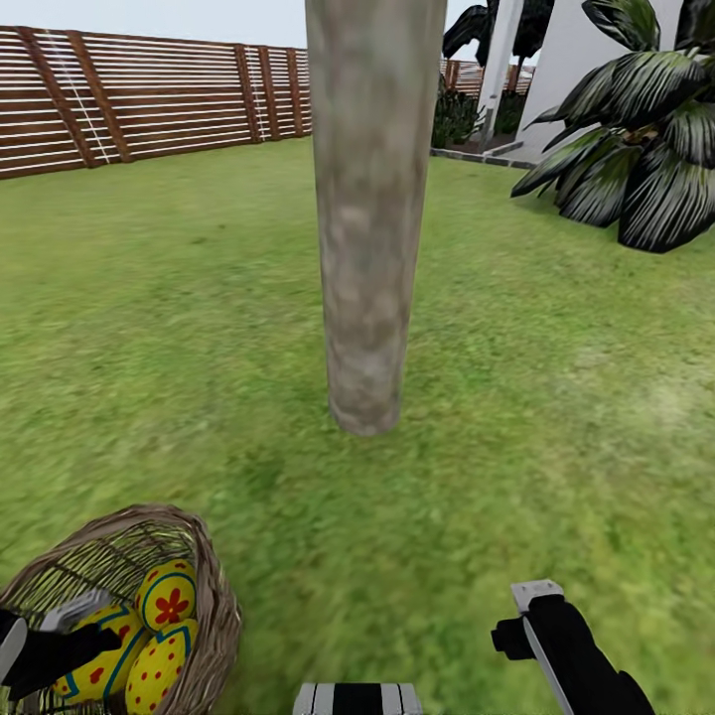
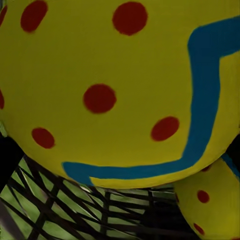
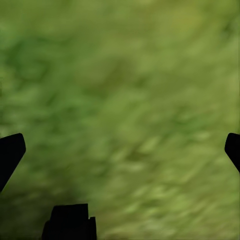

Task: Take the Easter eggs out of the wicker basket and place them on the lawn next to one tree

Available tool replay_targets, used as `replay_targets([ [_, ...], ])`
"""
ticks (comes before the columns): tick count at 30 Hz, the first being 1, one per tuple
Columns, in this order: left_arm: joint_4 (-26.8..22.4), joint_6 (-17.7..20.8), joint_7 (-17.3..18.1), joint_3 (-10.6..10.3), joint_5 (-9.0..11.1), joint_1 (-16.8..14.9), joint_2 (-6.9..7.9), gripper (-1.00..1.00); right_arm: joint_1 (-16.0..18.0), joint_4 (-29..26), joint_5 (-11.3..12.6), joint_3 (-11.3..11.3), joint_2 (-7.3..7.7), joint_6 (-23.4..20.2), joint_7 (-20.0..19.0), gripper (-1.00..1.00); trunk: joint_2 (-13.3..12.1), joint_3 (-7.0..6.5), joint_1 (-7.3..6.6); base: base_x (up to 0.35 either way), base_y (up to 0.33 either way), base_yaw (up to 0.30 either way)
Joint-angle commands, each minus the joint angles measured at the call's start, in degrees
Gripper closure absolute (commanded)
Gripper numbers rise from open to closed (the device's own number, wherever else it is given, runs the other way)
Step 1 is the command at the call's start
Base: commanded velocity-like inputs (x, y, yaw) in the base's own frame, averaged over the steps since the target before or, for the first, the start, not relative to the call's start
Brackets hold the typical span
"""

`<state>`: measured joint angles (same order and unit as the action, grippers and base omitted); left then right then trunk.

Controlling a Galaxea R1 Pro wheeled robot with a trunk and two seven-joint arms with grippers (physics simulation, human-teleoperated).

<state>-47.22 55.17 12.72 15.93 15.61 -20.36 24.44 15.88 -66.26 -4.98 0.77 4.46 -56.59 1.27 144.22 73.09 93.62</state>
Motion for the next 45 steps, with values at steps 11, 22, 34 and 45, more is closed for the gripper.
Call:
replay_targets([
  [11, 0.01, 0.25, 0.52, 0.0, -0.41, -0.02, -0.21, 1.0, 0.02, 0.34, -0.56, 0.13, -0.16, -0.27, -0.12, -1.0, 0.05, 0.49, 0.04, 0.0, 0.0, 0.0],
  [22, 0.09, 0.29, 0.46, -0.02, -0.47, -0.03, -0.53, 1.0, 0.02, 0.34, -0.55, 0.11, -0.15, -0.27, -0.12, -1.0, 0.05, 0.49, 0.04, 0.0, 0.0, 0.0],
  [34, 0.34, 0.29, 0.38, -0.1, -0.66, -0.03, -1.01, 1.0, 0.02, 2.47, -0.56, 0.2, -0.25, -0.18, -0.04, -1.0, 0.01, -0.17, -0.04, 0.0, 0.0, 0.0],
  [45, 0.36, 0.35, 0.23, -0.11, -0.76, -0.03, -1.93, 1.0, 0.02, 4.08, -0.59, 0.55, -0.33, -0.06, 0.05, -1.0, -0.14, -2.61, -0.32, 0.0, 0.0, 0.0],
])
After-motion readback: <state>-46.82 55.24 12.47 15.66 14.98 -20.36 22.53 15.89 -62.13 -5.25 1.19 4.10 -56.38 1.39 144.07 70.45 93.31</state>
